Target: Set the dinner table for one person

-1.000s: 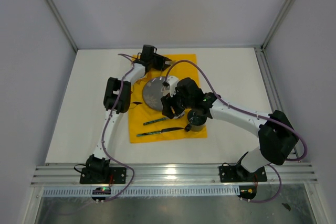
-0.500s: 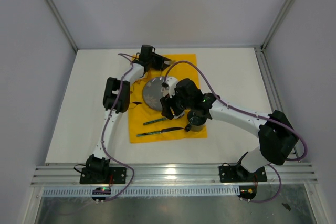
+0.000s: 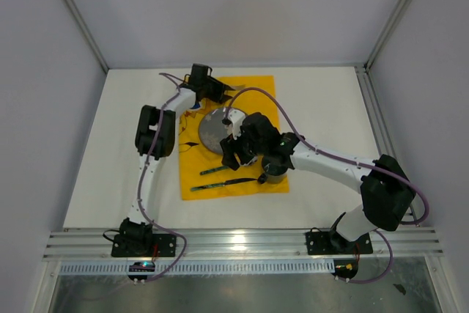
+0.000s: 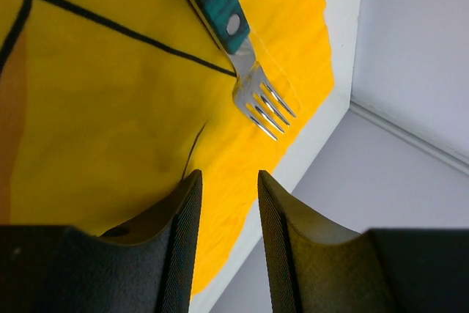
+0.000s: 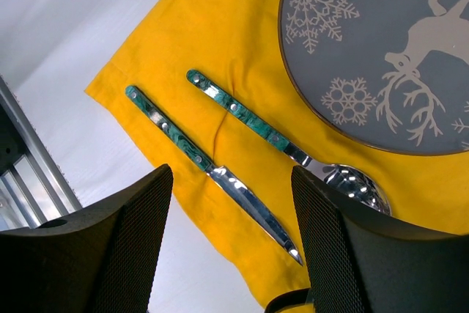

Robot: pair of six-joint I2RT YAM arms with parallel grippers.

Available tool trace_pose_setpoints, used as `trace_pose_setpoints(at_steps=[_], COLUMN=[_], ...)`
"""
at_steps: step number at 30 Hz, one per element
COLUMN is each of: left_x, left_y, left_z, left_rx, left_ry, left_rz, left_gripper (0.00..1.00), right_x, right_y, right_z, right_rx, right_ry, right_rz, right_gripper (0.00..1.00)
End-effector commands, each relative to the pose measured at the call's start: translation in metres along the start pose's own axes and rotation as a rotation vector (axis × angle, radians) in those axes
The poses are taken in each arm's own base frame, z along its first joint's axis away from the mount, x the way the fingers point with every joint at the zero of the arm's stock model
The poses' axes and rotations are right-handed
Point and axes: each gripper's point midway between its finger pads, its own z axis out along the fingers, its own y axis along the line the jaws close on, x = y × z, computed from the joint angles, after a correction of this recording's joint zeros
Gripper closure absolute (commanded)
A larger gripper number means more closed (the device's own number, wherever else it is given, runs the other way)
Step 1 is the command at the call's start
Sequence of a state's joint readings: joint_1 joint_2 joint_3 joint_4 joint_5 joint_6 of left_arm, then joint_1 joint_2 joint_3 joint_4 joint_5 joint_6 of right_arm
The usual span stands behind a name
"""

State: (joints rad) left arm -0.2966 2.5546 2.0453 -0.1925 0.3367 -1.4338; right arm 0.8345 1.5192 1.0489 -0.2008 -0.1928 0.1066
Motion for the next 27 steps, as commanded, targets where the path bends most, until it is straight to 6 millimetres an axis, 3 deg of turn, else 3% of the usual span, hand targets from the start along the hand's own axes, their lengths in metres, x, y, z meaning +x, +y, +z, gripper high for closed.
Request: trace_pose_setpoints(at_steps=[1,3,7,9,10,12,13,14,15,17,18,20,21,27], left_x=[0.006,0.008,0.01,0.004,0.005,-0.002,-0.004,-0.011,-0.013,-0.024,-0.026,-0.032,-0.03,-0.017], left_y=[-0.061,-0.073,-0.106,-0.107,-0.118,-0.109,-0.115,-0.109,-0.09,-0.082,-0.058,-0.043,-0.015,0.065], left_z=[-0.045,-0.055,-0.095,-0.11,-0.128,-0.144,-0.163,-0.172,-0.181,-0.209,-0.213,-0.233,-0.234,-0.25], left_rx=[0.124,0.149,0.202,0.172,0.183,0.1,0.087,0.039,-0.049,-0.135,-0.222,-0.301,-0.383,-0.581], left_ry=[0.009,0.008,-0.028,-0.067,-0.09,-0.151,-0.19,-0.23,-0.235,-0.321,-0.318,-0.362,-0.332,-0.259], left_rz=[0.086,0.115,0.233,0.303,0.343,0.441,0.488,0.565,0.582,0.634,0.662,0.683,0.688,0.669], left_gripper=[0.61,0.61,0.61,0.61,0.61,0.61,0.61,0.6,0.6,0.57,0.57,0.57,0.57,0.57], right_x=[-0.011,-0.015,-0.019,-0.021,-0.022,-0.027,-0.029,-0.033,-0.037,-0.045,-0.051,-0.06,-0.062,-0.075], right_y=[0.003,0.004,0.0,-0.002,-0.002,-0.004,-0.007,-0.012,-0.015,-0.016,-0.024,-0.023,-0.023,-0.016], right_z=[0.002,-0.002,-0.009,-0.014,-0.016,-0.022,-0.025,-0.028,-0.032,-0.039,-0.045,-0.052,-0.055,-0.065], right_rx=[0.002,0.005,0.035,0.045,0.051,0.072,0.086,0.121,0.141,0.162,0.215,0.223,0.225,0.206], right_ry=[-0.055,-0.074,-0.093,-0.102,-0.107,-0.124,-0.131,-0.145,-0.154,-0.176,-0.196,-0.216,-0.215,-0.221], right_rz=[0.001,0.004,-0.008,-0.016,-0.018,-0.022,-0.02,-0.017,-0.009,-0.004,0.008,0.009,0.009,0.031], right_gripper=[0.3,0.3,0.3,0.3,0.3,0.3,0.3,0.3,0.3,0.3,0.3,0.3,0.3,0.3])
